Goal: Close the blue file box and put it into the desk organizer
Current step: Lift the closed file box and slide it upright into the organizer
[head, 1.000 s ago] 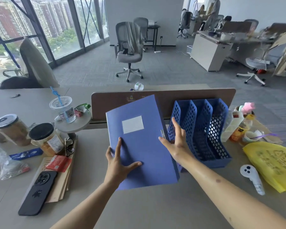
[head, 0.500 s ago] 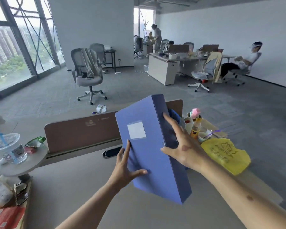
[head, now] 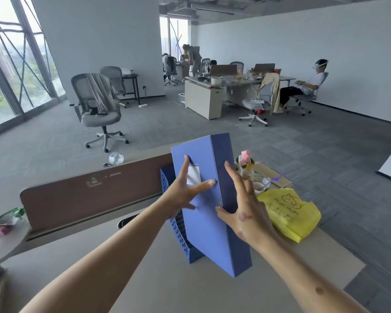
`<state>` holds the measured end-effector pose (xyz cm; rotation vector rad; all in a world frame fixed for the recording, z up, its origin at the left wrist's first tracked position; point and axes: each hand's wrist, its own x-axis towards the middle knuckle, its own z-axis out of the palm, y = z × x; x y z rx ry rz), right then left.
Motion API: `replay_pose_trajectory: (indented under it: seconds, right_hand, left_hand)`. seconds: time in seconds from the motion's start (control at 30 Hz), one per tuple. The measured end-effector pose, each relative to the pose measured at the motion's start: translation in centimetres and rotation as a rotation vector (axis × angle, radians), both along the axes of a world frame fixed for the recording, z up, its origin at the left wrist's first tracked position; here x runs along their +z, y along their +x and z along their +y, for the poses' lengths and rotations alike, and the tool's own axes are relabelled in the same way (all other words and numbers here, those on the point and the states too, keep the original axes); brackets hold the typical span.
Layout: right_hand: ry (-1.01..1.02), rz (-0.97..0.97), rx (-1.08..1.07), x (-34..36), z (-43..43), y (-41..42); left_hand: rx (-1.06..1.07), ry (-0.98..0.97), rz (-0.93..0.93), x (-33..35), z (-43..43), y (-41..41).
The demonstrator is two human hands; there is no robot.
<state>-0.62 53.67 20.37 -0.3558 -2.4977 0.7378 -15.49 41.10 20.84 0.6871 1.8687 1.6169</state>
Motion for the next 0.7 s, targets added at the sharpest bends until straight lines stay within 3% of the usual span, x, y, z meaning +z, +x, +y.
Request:
replay_pose_trajectory:
  seconds: [0.4,0.57,0.7]
  right_hand:
    - [-0.170,0.148,0.143,-4.9,0.7,-6.3]
    - [-0.279,0.217,0.113,-9.1,0.1,-8.2]
    - [-0.294,0.244,0.082,-11.9,-0.5,-9.1]
  left_hand:
    - [0.072,0.051,0.167,-1.7,0.7,-5.8]
    - [0.034,0.074,0.301,-3.6,0.2,-6.6]
    - [0.064,0.036,0.286,-5.3,0.3,-7.1]
